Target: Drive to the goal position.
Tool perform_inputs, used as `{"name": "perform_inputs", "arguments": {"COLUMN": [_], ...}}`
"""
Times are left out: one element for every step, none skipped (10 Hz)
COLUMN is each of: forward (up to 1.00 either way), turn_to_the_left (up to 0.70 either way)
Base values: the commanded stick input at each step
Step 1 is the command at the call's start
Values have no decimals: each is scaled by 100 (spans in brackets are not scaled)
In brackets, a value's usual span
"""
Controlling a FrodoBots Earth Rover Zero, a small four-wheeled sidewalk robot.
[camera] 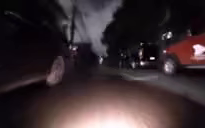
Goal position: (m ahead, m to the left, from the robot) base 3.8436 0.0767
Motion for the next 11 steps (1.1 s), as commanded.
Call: {"name": "perform_inputs", "arguments": {"forward": [50,50,50,50,50,50,50,50,50,50,50], "turn_to_the_left": [0,0,0,0,0,0,17,27,13,0,0]}}
